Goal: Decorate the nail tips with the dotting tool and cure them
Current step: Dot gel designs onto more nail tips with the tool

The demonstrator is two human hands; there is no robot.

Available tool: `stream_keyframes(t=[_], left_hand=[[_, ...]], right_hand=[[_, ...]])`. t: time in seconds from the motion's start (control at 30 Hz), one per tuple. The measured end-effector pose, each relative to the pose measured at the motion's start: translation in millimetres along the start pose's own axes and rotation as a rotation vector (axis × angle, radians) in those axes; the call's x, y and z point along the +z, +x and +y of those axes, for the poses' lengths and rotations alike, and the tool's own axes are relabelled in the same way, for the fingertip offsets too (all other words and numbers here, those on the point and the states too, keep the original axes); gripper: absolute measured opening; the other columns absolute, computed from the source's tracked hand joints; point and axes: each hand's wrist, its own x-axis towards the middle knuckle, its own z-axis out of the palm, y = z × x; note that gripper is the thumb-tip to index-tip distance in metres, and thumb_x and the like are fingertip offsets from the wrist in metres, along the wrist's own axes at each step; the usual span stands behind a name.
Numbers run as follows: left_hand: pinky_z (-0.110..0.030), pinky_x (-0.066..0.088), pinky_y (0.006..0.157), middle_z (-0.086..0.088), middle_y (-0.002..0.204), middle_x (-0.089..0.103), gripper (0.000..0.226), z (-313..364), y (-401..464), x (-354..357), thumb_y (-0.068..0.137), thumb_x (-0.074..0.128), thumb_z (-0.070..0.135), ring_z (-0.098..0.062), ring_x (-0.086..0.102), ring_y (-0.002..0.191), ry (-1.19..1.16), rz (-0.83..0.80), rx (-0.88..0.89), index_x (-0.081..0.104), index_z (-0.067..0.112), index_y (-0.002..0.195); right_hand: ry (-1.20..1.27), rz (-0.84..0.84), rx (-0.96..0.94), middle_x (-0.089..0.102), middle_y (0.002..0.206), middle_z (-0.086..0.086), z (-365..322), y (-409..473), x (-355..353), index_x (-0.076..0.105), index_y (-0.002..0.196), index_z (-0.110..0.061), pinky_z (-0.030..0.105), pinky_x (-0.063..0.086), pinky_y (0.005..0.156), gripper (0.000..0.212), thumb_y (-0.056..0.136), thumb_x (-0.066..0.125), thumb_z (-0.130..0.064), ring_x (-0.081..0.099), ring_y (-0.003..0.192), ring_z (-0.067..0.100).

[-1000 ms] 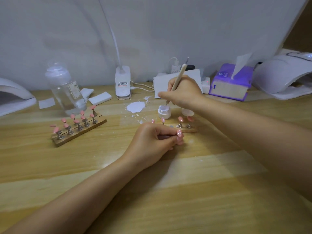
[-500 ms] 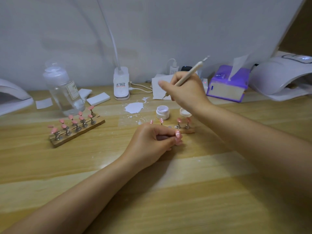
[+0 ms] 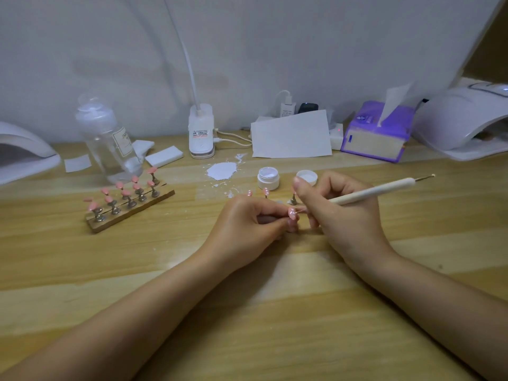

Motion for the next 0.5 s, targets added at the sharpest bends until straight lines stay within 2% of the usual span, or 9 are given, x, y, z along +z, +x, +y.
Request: stream_keyframes(t=[0.1,0.2,0.4,0.5], left_hand=[[-0.010,0.049,0.063,0.015,0.063,0.069,0.029,0.4,0.4,-0.6,0.079,0.069,0.004,0.007,0.059,0.062,-0.013,0.001,-0.006,0.070,0.033,0.075],[-0.008,0.048,0.062,0.017,0.063,0.068,0.030,0.7,0.5,0.3,0.079,0.068,0.004,0.010,0.057,0.062,-0.001,0.001,-0.009,0.070,0.034,0.073],[-0.015,0.052,0.065,0.011,0.067,0.071,0.028,0.2,0.6,0.2,0.079,0.068,0.004,0.004,0.058,0.064,0.007,0.007,-0.015,0.072,0.031,0.073],[-0.012,0.051,0.062,0.011,0.066,0.070,0.030,0.6,0.6,-0.1,0.079,0.068,0.002,0.004,0.057,0.064,0.000,0.001,-0.008,0.071,0.032,0.075]], right_hand=[[-0.070,0.009,0.001,0.034,0.041,0.008,3.2,1.9,-1.8,0.036,0.050,-0.003,0.012,0.033,0.040,0.040,0.079,0.060,0.008,0.038,0.034,0.002],[-0.016,-0.020,0.031,0.036,0.032,-0.005,2.8,3.8,-1.1,0.036,0.051,-0.007,0.008,0.032,0.036,0.040,0.079,0.056,0.013,0.042,0.029,-0.002],[0.049,-0.077,0.047,0.038,0.030,-0.007,2.9,3.3,0.3,0.038,0.052,-0.005,0.007,0.035,0.038,0.036,0.079,0.052,0.015,0.040,0.029,-0.001],[0.025,-0.094,0.045,0.042,0.029,-0.008,2.7,3.3,0.7,0.035,0.050,-0.008,0.008,0.039,0.040,0.040,0.079,0.051,0.015,0.041,0.029,-0.002]])
